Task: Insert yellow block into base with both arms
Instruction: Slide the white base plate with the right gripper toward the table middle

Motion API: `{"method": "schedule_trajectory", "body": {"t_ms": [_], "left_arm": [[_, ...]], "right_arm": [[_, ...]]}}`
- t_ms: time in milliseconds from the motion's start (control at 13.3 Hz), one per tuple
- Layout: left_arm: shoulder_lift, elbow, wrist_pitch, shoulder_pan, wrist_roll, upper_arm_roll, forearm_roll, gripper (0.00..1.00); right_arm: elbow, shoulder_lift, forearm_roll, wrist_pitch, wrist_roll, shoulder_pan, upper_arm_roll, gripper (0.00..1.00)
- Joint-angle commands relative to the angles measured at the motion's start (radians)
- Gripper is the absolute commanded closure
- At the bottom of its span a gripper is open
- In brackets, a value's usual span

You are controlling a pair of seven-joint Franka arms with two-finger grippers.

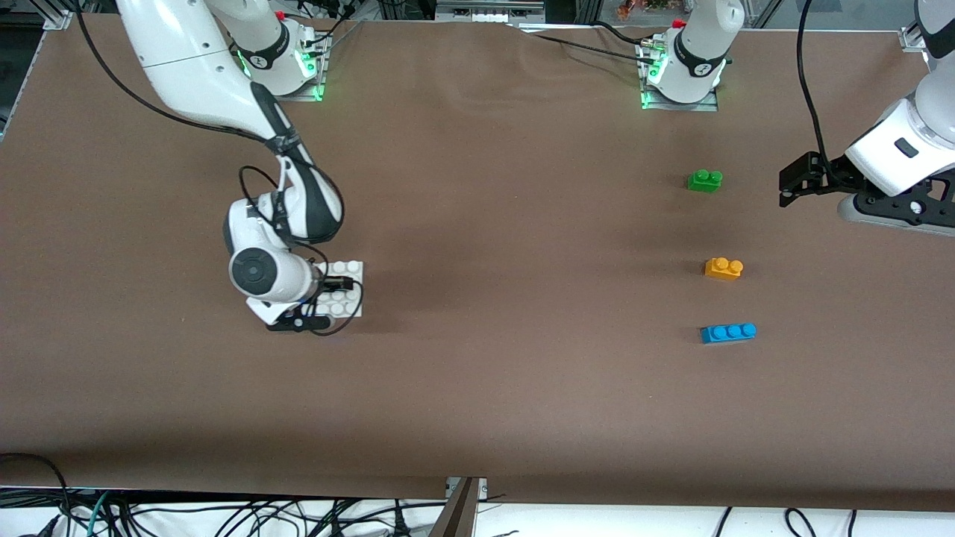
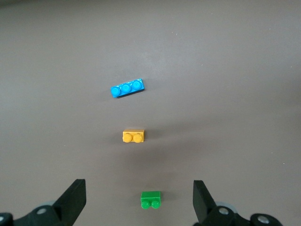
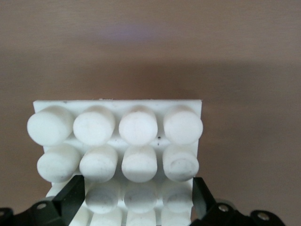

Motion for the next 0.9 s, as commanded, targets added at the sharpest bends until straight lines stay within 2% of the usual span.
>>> {"method": "schedule_trajectory", "body": {"t_ms": [0,226,376,452,828], "left_arm": [[0.002,0.02,-0.011,0.001,-0.001,-0.002,-0.014,0.0],[0.002,0.021,-0.009,0.001,-0.001,-0.002,-0.014,0.0],[0.002,0.021,-0.011,0.001,-0.001,-0.002,-0.014,0.0],[0.002,0.02,-0.009,0.001,-0.001,-0.004,-0.014,0.0],[0.002,0.024,-0.009,-0.01,-0.003,-0.01,-0.016,0.0]], "right_arm": [[0.052,0.03,0.019,0.01,0.055,0.06,0.027,0.0],[0.077,0.034,0.025,0.012,0.069,0.112,0.039,0.0],[0.095,0.048,0.079,0.016,0.098,0.153,0.039,0.0],[0.098,0.053,0.078,0.016,0.098,0.164,0.038,0.0],[0.132,0.042,0.058,0.001,-0.034,0.109,0.012,0.0]]}}
